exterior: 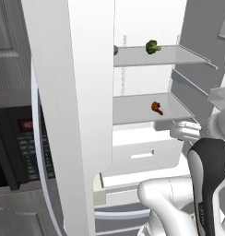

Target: Gather the eggplant and broccoli from the fridge and place them on a tray on the dining counter. Then gather the chicken drumsticks from the fridge and place them on the other tray.

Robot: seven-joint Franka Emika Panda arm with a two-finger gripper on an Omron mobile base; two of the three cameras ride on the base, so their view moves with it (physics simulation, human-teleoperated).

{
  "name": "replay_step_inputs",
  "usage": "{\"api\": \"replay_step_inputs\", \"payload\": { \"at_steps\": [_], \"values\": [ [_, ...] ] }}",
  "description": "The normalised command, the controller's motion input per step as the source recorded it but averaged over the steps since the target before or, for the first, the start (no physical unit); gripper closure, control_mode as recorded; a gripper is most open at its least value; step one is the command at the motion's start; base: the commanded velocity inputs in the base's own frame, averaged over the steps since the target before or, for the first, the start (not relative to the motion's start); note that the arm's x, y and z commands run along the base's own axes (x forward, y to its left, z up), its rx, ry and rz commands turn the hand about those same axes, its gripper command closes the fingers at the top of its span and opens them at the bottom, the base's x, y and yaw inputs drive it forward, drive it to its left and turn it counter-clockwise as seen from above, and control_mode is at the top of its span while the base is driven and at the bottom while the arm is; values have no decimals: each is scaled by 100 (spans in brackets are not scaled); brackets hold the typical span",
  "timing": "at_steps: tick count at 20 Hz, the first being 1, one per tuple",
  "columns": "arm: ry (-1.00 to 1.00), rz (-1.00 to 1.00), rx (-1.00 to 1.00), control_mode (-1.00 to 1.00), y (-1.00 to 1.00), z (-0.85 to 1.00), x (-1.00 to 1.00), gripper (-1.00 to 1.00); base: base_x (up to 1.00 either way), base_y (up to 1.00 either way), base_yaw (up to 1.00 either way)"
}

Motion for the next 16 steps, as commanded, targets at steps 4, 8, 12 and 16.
{"api": "replay_step_inputs", "payload": {
  "at_steps": [4, 8, 12, 16],
  "values": [
    [0, 0, 0, 100, 0, 0, 0, -100, 70, -8, -1],
    [8, 0, 0, -100, -8, 0, 67, -100, 18, -3, 0],
    [14, 0, -2, -100, -12, 0, 88, -100, 0, 0, 0],
    [17, 0, -12, -100, -15, 0, 64, -100, 0, 0, 0]
  ]
}}
